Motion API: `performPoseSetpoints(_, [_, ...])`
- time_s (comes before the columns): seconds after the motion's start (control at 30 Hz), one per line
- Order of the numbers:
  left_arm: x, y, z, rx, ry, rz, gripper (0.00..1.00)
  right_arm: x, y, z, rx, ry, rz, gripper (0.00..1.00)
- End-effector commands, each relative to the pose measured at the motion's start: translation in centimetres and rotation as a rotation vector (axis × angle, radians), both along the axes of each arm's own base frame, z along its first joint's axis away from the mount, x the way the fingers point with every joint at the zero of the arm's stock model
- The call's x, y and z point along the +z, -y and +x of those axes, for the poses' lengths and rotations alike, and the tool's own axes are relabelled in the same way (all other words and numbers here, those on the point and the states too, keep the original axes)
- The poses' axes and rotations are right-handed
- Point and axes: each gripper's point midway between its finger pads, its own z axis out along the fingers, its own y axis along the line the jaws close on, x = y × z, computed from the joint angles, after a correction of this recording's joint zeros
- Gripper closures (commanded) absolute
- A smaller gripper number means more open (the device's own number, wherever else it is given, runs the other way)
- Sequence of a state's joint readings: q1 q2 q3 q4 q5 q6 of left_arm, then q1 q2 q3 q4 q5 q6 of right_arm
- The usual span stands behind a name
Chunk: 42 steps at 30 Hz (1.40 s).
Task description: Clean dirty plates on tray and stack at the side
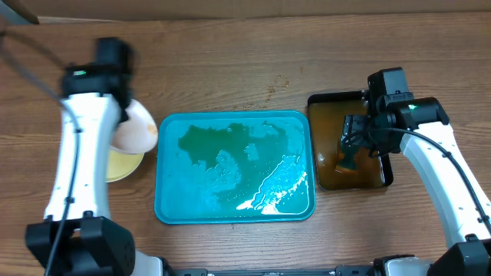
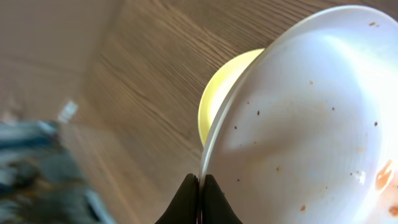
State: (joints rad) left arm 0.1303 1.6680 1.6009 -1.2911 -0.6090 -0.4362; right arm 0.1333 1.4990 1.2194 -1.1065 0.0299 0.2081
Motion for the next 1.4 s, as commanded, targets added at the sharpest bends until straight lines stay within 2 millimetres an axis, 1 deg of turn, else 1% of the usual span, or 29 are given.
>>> performPoseSetpoints(0.0, [-0.4, -0.7, 0.5, 0.015, 0.095, -0.193, 0.96, 1.0, 0.0, 0.5, 0.027, 0.032, -0.008, 0.22])
performPoseSetpoints(0.1, [-0.8, -2.6, 0.5, 0.059, 0.141, -0.245, 0.96, 1.3, -0.1, 0.5, 0.030, 0.042, -0.003, 0.22])
performPoseSetpoints(0.23, [-1.9, -4.5, 0.4, 0.085, 0.150, -0.296, 0.96, 2.0, -0.1, 0.4, 0.030, 0.068, -0.001, 0.22])
performPoseSetpoints(0.47, [-4.8, -6.5, -0.3, 0.132, 0.072, -0.327, 0.96, 2.8, -0.1, 0.2, 0.030, 0.091, 0.002, 0.22])
performPoseSetpoints(0.5, [-5.3, -6.7, -0.4, 0.141, 0.059, -0.332, 0.92, 2.8, 0.0, 0.1, 0.030, 0.089, 0.002, 0.22])
performPoseSetpoints(0.53, [-5.6, -6.8, -0.5, 0.145, 0.050, -0.336, 0.84, 2.8, 0.0, 0.1, 0.030, 0.087, 0.002, 0.22])
performPoseSetpoints(0.57, [-6.0, -6.9, -0.7, 0.153, 0.035, -0.342, 0.69, 2.8, 0.0, 0.1, 0.030, 0.086, 0.001, 0.22])
performPoseSetpoints(0.6, [-6.4, -6.9, -0.9, 0.158, 0.020, -0.346, 0.61, 2.7, 0.0, 0.1, 0.030, 0.086, 0.001, 0.22])
performPoseSetpoints(0.67, [-6.8, -7.0, -1.1, 0.165, 0.003, -0.354, 0.37, 2.8, 0.0, 0.1, 0.030, 0.088, 0.002, 0.22])
performPoseSetpoints(0.73, [-6.8, -6.9, -1.0, 0.163, 0.005, -0.360, 0.18, 2.8, -0.1, 0.1, 0.031, 0.088, 0.007, 0.22])
performPoseSetpoints(0.8, [-6.8, -6.1, -0.5, 0.141, 0.025, -0.407, 0.13, 2.8, -0.7, 0.1, 0.041, 0.088, 0.036, 0.21])
performPoseSetpoints(0.83, [-6.8, -5.3, 0.1, 0.114, 0.046, -0.455, 0.09, 2.9, -1.0, 0.2, 0.051, 0.092, 0.054, 0.20])
performPoseSetpoints(0.93, [-6.2, -2.5, 1.8, 0.000, 0.114, -0.597, 0.03, 3.5, -2.4, 1.1, 0.124, 0.136, 0.116, 0.15])
performPoseSetpoints(0.97, [-5.7, -1.5, 2.4, -0.046, 0.141, -0.635, 0.02, 3.9, -2.8, 1.5, 0.138, 0.159, 0.131, 0.11])
performPoseSetpoints(1.03, [-4.6, 0.2, 3.5, -0.146, 0.184, -0.681, 0.01, 5.1, -3.5, 2.7, 0.170, 0.216, 0.161, 0.07])
performPoseSetpoints(1.1, [-3.5, 2.0, 4.2, -0.246, 0.205, -0.695, 0.00, 6.8, -3.9, 4.0, 0.180, 0.284, 0.176, 0.04])
performPoseSetpoints(1.17, [-2.7, 3.5, 4.2, -0.302, 0.198, -0.687, 0.00, 8.1, -4.0, 4.7, 0.183, 0.327, 0.178, 0.00])
performPoseSetpoints(1.23, [-2.3, 5.0, 3.6, -0.338, 0.167, -0.697, 0.00, 9.1, -4.0, 4.9, 0.183, 0.341, 0.178, 0.00])
performPoseSetpoints(1.3, [-2.3, 6.5, 2.5, -0.350, 0.119, -0.722, 0.00, 9.5, -3.9, 4.5, 0.181, 0.328, 0.175, 0.00])
performPoseSetpoints(1.37, [-2.4, 7.8, 1.0, -0.343, 0.056, -0.758, 0.00, 9.3, -3.9, 4.0, 0.179, 0.307, 0.173, 0.00])
